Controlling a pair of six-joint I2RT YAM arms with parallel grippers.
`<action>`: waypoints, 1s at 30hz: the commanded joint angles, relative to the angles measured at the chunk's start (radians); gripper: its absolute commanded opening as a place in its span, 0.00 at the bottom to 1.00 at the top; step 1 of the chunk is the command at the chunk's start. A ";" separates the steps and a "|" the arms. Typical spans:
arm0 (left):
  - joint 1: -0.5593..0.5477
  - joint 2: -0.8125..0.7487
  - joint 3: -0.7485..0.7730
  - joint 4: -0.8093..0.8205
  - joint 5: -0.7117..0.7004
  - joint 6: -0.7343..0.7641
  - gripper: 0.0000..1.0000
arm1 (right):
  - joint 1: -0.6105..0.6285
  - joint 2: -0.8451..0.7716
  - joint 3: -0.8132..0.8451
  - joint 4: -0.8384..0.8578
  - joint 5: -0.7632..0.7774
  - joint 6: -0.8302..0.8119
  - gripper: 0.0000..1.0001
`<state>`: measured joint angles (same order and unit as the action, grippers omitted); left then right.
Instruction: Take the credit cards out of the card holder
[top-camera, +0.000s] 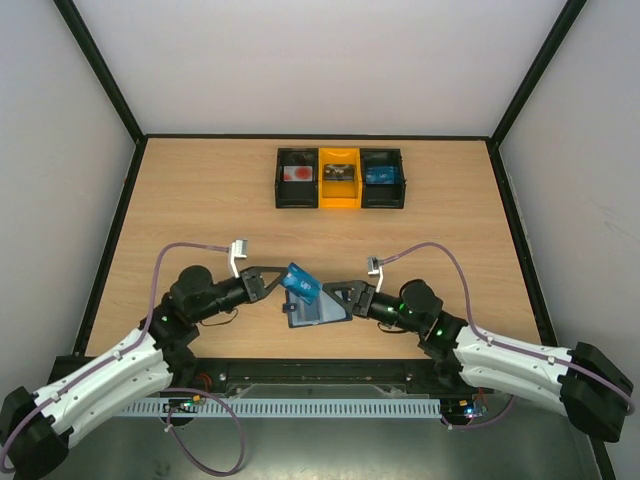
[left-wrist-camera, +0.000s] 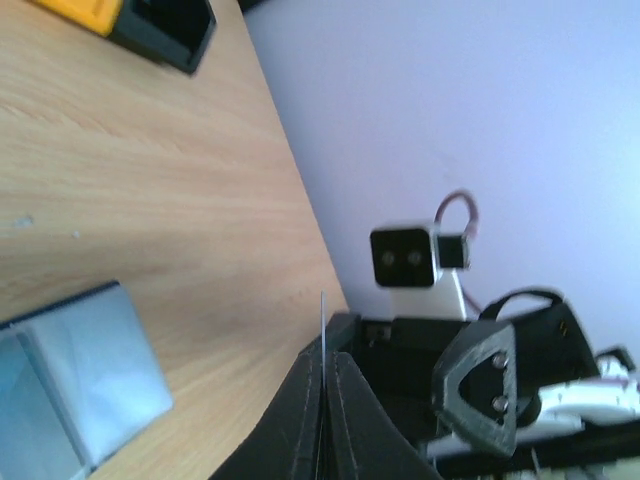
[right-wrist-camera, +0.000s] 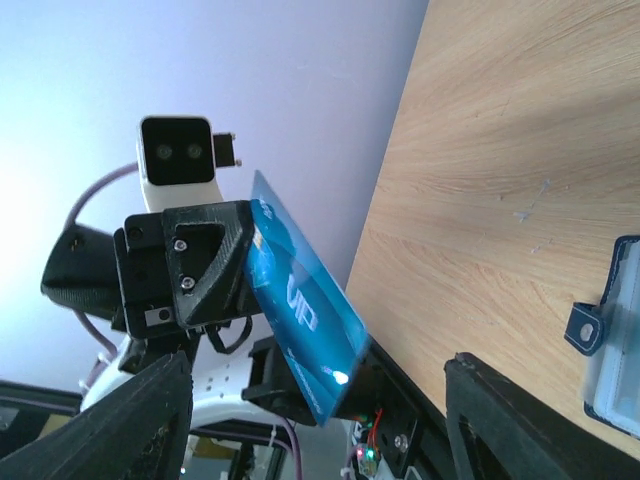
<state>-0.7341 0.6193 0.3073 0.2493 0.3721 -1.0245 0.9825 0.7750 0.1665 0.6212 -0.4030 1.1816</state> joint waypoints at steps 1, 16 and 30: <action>0.007 -0.089 -0.067 0.094 -0.198 -0.168 0.03 | 0.005 0.060 -0.018 0.183 0.059 0.085 0.67; 0.007 -0.281 -0.231 0.172 -0.457 -0.399 0.03 | 0.014 0.371 0.082 0.415 0.067 0.158 0.51; 0.006 -0.271 -0.261 0.223 -0.460 -0.464 0.03 | 0.067 0.587 0.186 0.515 0.063 0.166 0.38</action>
<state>-0.7341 0.3485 0.0715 0.4171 -0.0689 -1.4605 1.0340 1.3327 0.3164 1.0695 -0.3561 1.3514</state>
